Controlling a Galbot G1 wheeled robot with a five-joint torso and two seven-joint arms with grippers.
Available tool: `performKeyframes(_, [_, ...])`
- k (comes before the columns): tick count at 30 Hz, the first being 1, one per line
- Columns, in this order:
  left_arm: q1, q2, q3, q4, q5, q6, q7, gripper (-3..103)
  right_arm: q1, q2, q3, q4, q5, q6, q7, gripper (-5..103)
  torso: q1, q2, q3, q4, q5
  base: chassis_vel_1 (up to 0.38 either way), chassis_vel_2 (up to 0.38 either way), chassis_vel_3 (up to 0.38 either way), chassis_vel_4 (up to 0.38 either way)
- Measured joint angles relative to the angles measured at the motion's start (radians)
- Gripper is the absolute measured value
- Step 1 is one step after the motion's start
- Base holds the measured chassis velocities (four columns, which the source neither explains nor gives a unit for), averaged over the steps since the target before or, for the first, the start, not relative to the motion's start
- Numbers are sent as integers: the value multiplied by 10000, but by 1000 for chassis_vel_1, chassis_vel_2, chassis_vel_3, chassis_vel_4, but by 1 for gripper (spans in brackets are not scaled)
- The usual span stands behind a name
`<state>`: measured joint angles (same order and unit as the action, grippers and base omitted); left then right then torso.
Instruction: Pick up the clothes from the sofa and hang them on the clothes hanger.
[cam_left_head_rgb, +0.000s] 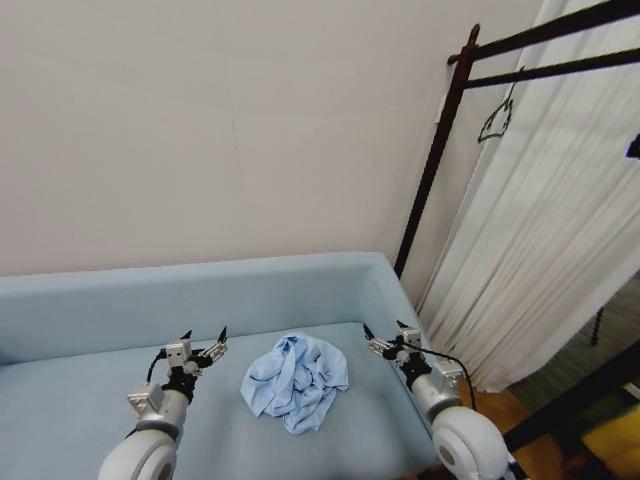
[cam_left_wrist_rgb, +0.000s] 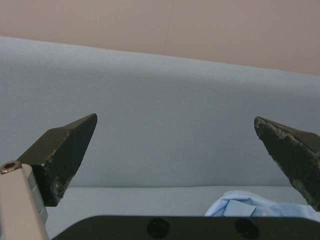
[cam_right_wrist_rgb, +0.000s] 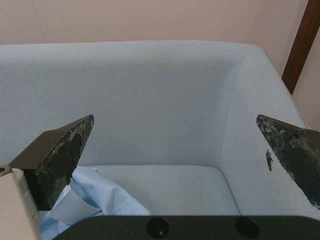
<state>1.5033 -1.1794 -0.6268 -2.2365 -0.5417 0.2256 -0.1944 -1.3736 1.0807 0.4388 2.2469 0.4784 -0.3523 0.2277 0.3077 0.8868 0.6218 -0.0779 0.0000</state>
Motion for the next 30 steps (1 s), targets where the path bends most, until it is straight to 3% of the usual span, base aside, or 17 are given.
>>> performKeyframes(15, [42,-23,20,-48,48,14,8,100,14,3,4,-35,-21,17,-13,100,-1,0,0,0,0,0,0,0,0])
performKeyframes(21, [82,-29,28,14,532,-18,217,100,17,23,19,-58,-34,21,-14,100,-1,0,0,0,-1,0,0,0,0])
performKeyframes(30, [4,0,335,-23,297,169,98,100,43,22,23,-92,-43,27,-17,100,-1,0,0,3,0,0,0,0,0])
